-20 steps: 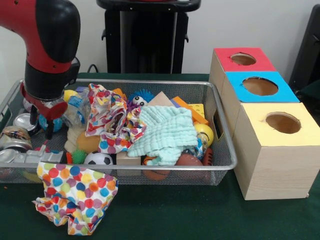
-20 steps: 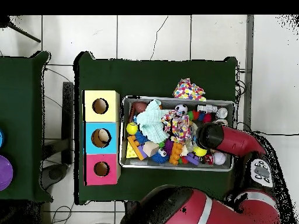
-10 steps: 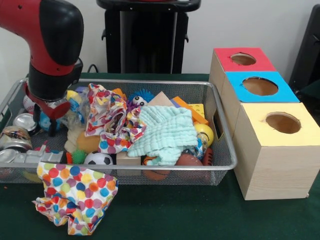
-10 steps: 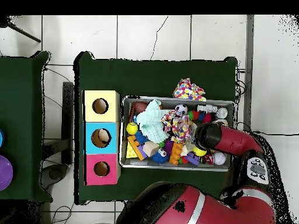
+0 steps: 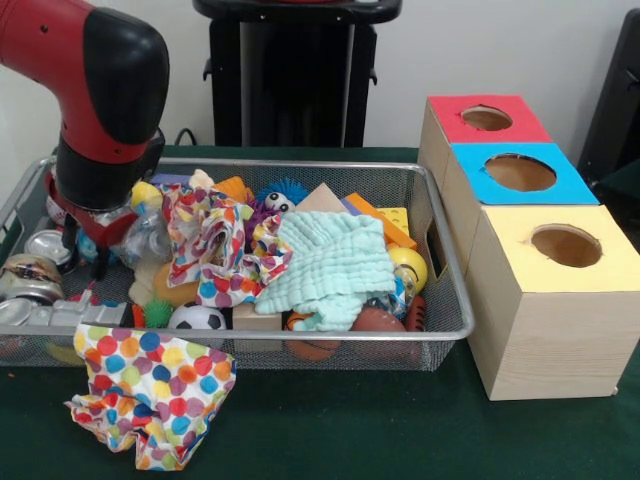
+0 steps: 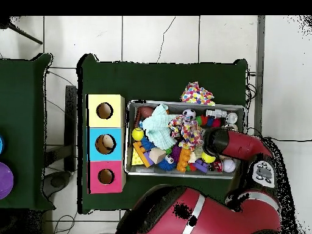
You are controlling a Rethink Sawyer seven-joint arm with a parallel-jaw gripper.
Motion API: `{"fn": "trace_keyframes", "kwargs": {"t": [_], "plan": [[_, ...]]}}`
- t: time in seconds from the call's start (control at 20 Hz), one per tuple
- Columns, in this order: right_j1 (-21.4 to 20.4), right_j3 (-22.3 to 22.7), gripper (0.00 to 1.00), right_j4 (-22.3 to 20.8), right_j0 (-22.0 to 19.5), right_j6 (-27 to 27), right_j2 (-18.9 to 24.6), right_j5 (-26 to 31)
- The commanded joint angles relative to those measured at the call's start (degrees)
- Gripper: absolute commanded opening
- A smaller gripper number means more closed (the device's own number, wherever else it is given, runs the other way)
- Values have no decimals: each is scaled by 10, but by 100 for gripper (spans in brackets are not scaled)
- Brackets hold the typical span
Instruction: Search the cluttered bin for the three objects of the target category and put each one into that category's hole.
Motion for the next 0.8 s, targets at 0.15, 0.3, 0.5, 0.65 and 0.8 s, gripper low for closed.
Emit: {"fn": "trace_keyframes", "kwargs": {"t": [0.15,0.3,0.5,0.65,0.8], "plan": [[83,-8,100,33,-14,89,10,49],[93,-12,100,45,-15,90,6,61],[96,-18,100,53,11,109,-32,97],[103,-32,100,46,38,127,-73,83],[125,-61,100,30,65,151,-126,21]]}}
